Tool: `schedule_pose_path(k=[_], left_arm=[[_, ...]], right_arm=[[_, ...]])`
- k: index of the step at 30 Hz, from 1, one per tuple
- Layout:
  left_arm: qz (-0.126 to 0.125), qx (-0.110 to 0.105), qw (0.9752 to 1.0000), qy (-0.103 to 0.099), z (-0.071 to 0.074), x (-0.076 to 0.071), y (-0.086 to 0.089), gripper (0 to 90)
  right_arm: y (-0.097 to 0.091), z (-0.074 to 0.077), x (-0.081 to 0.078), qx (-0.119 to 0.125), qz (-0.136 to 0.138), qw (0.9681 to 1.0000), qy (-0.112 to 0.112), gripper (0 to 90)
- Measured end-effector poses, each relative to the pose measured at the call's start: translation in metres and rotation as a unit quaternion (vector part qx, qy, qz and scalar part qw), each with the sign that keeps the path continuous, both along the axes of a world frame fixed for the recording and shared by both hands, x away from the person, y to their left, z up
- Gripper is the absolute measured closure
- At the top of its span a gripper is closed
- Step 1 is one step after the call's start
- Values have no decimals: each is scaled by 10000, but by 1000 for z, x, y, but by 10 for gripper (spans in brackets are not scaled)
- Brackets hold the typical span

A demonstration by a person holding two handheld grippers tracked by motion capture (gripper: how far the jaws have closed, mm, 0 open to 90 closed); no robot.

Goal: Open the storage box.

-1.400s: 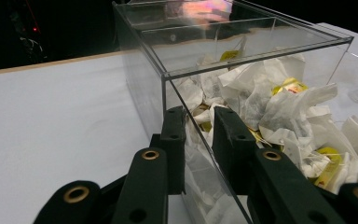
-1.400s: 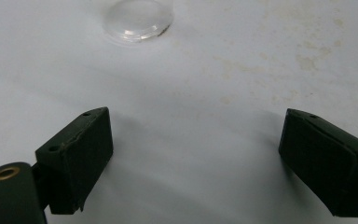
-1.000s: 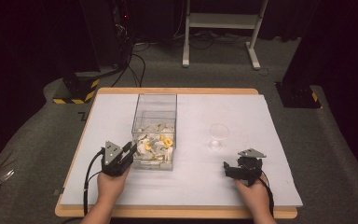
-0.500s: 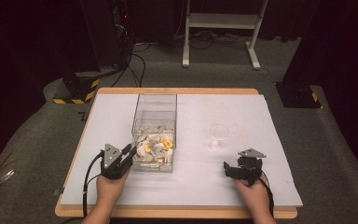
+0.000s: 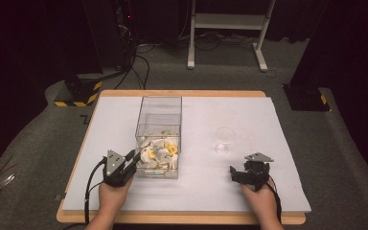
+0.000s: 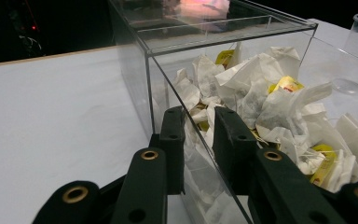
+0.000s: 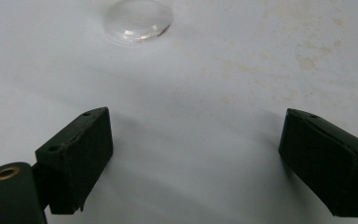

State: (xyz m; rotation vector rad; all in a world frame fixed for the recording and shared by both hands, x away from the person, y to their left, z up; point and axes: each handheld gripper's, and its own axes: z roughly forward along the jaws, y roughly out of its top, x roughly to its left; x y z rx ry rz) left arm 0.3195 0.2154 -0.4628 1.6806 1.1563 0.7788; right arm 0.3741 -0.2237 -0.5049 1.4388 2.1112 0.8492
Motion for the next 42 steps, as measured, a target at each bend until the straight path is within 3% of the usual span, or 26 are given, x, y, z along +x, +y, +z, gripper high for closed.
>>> schedule_pose_path(k=[30, 42], left_arm=[[64, -7, 10000, 20, 0, -22, -4, 744], [49, 29, 10000, -4, 1, -23, -3, 724]], right_arm=[[0, 0, 0, -3, -2, 10000, 0, 98], [0, 0, 0, 2, -2, 10000, 3, 98]])
